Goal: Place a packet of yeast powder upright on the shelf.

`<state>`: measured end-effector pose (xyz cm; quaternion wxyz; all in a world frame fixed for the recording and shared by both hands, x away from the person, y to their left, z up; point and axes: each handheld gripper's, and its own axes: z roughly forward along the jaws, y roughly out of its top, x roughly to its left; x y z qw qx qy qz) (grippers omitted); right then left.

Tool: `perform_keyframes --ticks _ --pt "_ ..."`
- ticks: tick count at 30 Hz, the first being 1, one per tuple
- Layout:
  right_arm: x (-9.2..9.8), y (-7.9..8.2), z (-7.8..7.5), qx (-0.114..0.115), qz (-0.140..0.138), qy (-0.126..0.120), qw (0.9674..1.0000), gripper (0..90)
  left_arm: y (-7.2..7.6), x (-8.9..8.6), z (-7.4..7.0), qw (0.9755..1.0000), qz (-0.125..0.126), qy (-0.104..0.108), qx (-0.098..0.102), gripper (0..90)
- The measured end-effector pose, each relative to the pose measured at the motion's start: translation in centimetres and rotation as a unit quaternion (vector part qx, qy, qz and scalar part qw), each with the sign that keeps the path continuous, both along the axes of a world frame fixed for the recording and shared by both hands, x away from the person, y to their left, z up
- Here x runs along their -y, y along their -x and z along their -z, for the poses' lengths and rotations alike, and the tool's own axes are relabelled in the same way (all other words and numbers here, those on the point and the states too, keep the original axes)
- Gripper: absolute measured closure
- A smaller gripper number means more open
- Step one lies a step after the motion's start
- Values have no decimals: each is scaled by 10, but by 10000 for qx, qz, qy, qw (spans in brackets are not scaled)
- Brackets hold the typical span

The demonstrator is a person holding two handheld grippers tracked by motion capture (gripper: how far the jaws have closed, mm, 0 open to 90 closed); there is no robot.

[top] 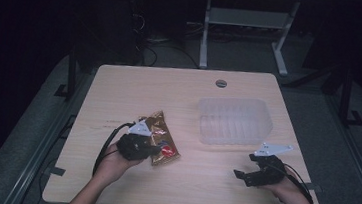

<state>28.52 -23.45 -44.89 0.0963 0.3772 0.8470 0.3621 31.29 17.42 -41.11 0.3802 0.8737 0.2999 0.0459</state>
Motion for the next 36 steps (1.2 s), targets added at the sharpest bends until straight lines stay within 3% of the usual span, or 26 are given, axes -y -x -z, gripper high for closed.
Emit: perform_keyframes --ticks 3,7,11,12,17,23,28,36 --pt "-3 1 1 -21 60 -21 10000 130 -5 5 -2 10000 7 -40 50 898" --pt "-7 1 -1 31 60 144 9999 128 -10 10 -3 9999 -10 -29 102 898" --pt "-9 -1 -5 108 232 225 9994 129 -18 17 -3 9998 -4 -97 144 898" --pt "-9 0 -5 101 331 140 9993 131 -21 21 -1 9998 5 -141 164 898" --pt "-7 0 -1 82 312 114 9994 132 -28 31 3 9997 -13 -170 163 898" --pt "-8 0 2 34 123 170 9998 132 -39 46 17 9991 -51 -395 156 898" --pt "-4 -1 4 10 142 128 9998 133 -47 55 33 9984 -91 -554 40 898" --pt "-1 -3 9 4 89 221 9997 136 -44 49 39 9978 -96 -647 -112 898"
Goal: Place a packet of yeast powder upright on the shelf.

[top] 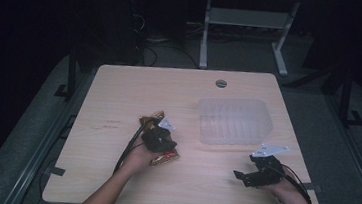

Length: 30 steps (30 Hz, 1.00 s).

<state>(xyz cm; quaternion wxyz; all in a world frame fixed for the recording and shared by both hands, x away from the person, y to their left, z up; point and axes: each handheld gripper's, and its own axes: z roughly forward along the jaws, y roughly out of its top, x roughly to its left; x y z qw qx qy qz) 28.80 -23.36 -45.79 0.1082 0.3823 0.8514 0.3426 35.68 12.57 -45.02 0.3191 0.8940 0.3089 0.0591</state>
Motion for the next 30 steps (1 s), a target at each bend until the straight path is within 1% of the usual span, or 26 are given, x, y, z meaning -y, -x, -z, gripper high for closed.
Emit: perform_keyframes --ticks 2,5,6,7,8,15,17,18,19,20,21,22,23,24,26,28,29,30 --pt "1 0 1 6 15 -22 10000 137 1 -2 0 10000 33 -14 1 898" --pt "1 0 2 10 -1 -16 10000 137 4 -7 -1 10000 -7 -19 -61 898" --pt "1 0 2 12 -8 6 10000 137 7 -12 -2 10000 13 -58 -62 898" --pt "1 0 2 12 -8 6 10000 137 7 -12 -2 10000 13 -58 -62 898" --pt "1 -1 3 12 -16 2 10000 137 10 -17 -3 10000 -28 -33 -77 898" --pt "0 0 3 0 -94 0 10000 137 18 -33 -5 9999 -66 -72 -121 898" --pt "-1 -1 3 16 -125 -7 9999 137 21 -38 -6 9998 -104 -57 -126 898" --pt "-2 0 3 4 -143 -1 9999 137 22 -44 -6 9998 -135 -80 -131 898" --pt "-2 0 3 4 -143 -1 9999 137 22 -44 -6 9998 -135 -80 -131 898" --pt "-2 0 4 -6 -152 16 9999 137 24 -49 -6 9997 -185 -70 -139 898" --pt "-2 0 4 -6 -152 16 9999 137 24 -49 -6 9997 -185 -70 -139 898" --pt "-3 -1 4 6 -165 21 9999 137 26 -55 -6 9996 -226 -88 -152 898" --pt "-3 -1 4 6 -165 21 9999 137 26 -55 -6 9996 -226 -88 -152 898" --pt "-3 -1 4 13 -171 25 9999 138 27 -61 -7 9995 -259 -115 -125 898" --pt "-3 -1 4 10 -169 20 9999 138 28 -65 -7 9994 -285 -140 -123 898" --pt "-3 -2 4 20 -172 41 9998 138 28 -76 -8 9991 -376 -175 -71 898" --pt "-3 -1 4 22 -173 47 9998 138 28 -76 -8 9991 -376 -175 -71 898" --pt "-3 -1 4 8 -153 40 9999 138 29 -85 -7 9986 -493 -170 -79 898"
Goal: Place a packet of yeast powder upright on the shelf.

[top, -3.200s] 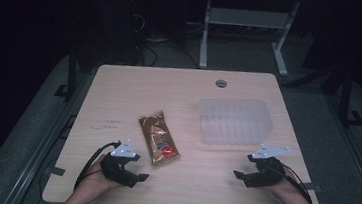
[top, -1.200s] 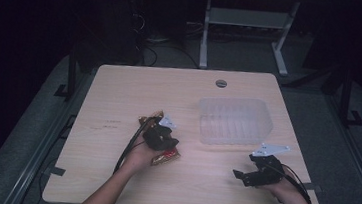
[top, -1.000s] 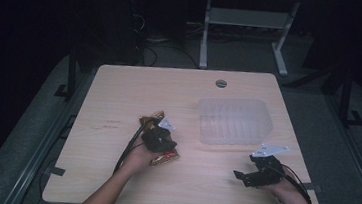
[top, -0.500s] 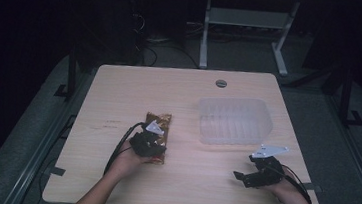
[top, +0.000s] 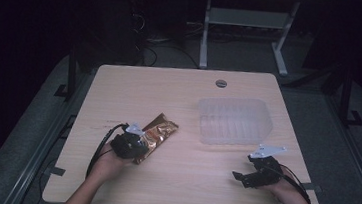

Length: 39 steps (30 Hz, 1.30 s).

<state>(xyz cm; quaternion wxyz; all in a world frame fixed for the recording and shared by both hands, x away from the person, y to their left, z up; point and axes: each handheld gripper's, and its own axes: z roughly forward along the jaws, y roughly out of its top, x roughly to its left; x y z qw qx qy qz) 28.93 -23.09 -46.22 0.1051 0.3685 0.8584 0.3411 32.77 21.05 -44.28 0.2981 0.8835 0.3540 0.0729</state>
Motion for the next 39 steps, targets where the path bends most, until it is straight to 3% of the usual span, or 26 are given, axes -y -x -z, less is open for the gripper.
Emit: perform_keyframes --ticks 3,8,15,23,29,30,33,39 --pt "0 0 0 2 10 -7 10000 138 0 -8 0 9999 -147 -3 25 898" --pt "0 0 0 5 9 6 10000 138 -4 -33 0 9985 -450 -274 141 898" --pt "1 0 -1 -3 31 13 10000 138 -8 -39 -1 9979 -564 -256 182 898" --pt "0 0 0 -8 21 25 10000 138 -20 -20 -18 9981 -469 10 403 898" --pt "1 0 0 -6 42 23 10000 139 -42 -1 -25 9973 -483 -11 551 898" --pt "1 -1 0 1 44 23 10000 139 -52 5 -27 9966 -570 44 599 898" --pt "2 -1 1 -10 67 22 10000 139 -65 11 -27 9956 -655 -148 659 898" --pt "5 0 1 4 94 20 10000 140 -76 17 -12 9942 -789 -469 566 898"
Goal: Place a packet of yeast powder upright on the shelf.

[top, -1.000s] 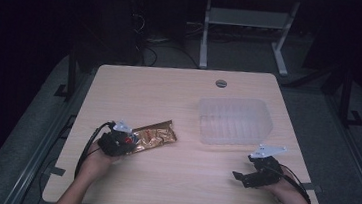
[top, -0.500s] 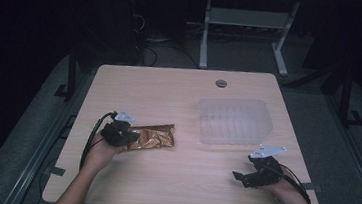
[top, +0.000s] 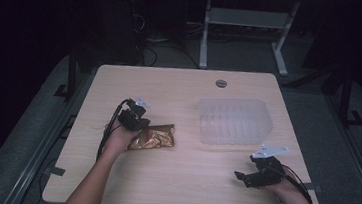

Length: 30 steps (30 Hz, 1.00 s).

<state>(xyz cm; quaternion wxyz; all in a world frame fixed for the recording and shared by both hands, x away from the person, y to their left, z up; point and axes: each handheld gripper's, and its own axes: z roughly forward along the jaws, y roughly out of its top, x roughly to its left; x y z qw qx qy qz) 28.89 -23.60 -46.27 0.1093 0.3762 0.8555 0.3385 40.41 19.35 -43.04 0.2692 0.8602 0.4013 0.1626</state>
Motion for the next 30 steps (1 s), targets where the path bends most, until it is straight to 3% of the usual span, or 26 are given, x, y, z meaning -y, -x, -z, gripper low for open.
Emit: perform_keyframes --ticks 4,7,12,15,21,23,30 --pt "2 0 0 1 10 22 10000 140 -4 0 11 9999 -57 -30 -126 898" --pt "2 1 0 6 19 6 10000 141 -2 0 12 9998 7 -57 -187 898" --pt "2 1 -1 -9 41 15 10000 141 10 -3 13 9993 107 190 -302 898" --pt "2 1 -1 11 31 23 10000 141 18 -5 13 9990 167 233 -331 898" --pt "1 1 -1 16 45 -5 10000 141 35 -20 -5 9991 164 376 -141 898" --pt "2 1 -1 7 38 12 10000 141 41 -25 -7 9988 153 437 -171 898" --pt "-2 0 0 11 -5 34 10000 141 45 -29 9 9986 200 311 -390 898"
